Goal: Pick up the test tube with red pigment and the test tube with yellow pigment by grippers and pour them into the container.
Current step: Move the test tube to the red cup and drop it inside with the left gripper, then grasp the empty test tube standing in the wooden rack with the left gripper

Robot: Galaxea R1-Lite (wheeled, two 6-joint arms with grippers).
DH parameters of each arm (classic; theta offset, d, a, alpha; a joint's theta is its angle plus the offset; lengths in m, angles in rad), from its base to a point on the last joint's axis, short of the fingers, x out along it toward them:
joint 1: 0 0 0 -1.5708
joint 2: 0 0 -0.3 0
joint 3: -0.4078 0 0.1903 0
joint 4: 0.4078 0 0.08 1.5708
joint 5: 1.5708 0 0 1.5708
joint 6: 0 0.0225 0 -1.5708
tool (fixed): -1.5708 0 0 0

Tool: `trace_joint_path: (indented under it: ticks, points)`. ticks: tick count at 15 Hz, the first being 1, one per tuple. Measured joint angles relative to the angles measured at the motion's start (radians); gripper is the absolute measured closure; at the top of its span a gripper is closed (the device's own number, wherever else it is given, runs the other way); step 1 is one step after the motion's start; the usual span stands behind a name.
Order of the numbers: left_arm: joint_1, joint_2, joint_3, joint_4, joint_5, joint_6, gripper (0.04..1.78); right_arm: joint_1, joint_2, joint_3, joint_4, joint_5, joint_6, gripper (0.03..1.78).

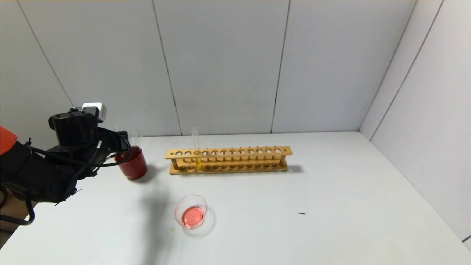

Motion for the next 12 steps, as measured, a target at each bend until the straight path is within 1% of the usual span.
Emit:
trace_joint_path:
  ticks: [2, 4, 5, 7, 9, 12]
  points:
    - [0.0, 0.001, 0.002, -0.012, 0.0, 0.002, 0.97, 0.0, 0.0, 0.0, 0.0, 0.0, 0.0, 0.1]
    - [0.001, 0.001, -0.005, -0.022, 0.002, 0.005, 0.6, 0.0, 0.0, 0.0, 0.0, 0.0, 0.0, 0.1]
    - [0.001, -0.001, -0.007, -0.022, 0.002, 0.006, 0.46, 0.0, 0.0, 0.0, 0.0, 0.0, 0.0, 0.1]
    - [0.001, -0.008, -0.017, -0.019, 0.003, 0.011, 0.23, 0.0, 0.0, 0.0, 0.0, 0.0, 0.0, 0.1]
    - [0.001, -0.023, -0.029, -0.01, 0.003, 0.024, 0.11, 0.0, 0.0, 0.0, 0.0, 0.0, 0.0, 0.1]
    - [-0.003, -0.069, -0.041, 0.031, 0.002, 0.049, 0.08, 0.0, 0.0, 0.0, 0.0, 0.0, 0.0, 0.1]
